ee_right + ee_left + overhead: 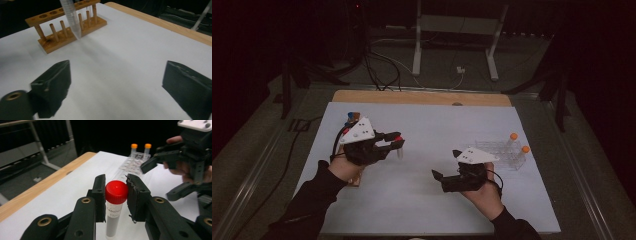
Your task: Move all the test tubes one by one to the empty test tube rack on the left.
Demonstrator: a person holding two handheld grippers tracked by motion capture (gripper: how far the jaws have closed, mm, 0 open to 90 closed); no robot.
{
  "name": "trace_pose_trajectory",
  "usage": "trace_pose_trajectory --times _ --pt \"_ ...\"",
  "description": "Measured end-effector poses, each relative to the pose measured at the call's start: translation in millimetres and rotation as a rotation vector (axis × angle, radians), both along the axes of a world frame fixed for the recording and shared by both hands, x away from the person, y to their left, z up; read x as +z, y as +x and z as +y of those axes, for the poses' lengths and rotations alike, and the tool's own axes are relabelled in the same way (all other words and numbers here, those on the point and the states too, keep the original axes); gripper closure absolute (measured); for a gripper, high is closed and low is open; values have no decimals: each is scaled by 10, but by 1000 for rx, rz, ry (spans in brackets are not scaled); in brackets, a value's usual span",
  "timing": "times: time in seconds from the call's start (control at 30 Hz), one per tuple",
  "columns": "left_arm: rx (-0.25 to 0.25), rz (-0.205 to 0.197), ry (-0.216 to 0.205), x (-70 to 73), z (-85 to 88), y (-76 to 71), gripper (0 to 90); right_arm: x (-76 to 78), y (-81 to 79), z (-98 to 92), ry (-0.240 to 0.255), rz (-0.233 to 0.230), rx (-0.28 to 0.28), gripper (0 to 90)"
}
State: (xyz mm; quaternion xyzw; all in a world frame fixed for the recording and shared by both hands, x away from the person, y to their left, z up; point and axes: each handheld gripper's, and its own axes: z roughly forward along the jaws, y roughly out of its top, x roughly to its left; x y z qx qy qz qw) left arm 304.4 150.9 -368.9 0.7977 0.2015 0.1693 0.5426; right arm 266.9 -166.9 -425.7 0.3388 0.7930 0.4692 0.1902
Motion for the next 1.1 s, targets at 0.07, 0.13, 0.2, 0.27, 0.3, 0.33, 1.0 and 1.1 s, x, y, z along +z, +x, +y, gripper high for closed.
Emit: trace_pose_trajectory --times 0.07,0.13,0.2,0.27,0.3,0.33,1.0,1.1 --pt "24 -1 0 12 87 4 714 2 1 -16 11 -2 10 0" --pt "53 -8 6 23 179 5 714 4 -2 -29 16 -2 23 0" --pt "78 -4 2 36 282 13 715 4 -10 -37 20 -12 26 0" --pt "112 -10 8 47 386 19 714 4 -11 -38 20 -13 32 0" --pt "127 -8 5 52 440 22 714 5 -12 -39 21 -13 37 0" --pt "144 -11 5 56 493 22 715 6 -13 -40 21 -10 44 0" --pt "382 -14 -23 -67 1242 114 715 -1 -15 -41 16 -13 49 0" --pt "400 -10 -17 -138 1274 146 715 -2 -20 -39 11 -17 52 0"
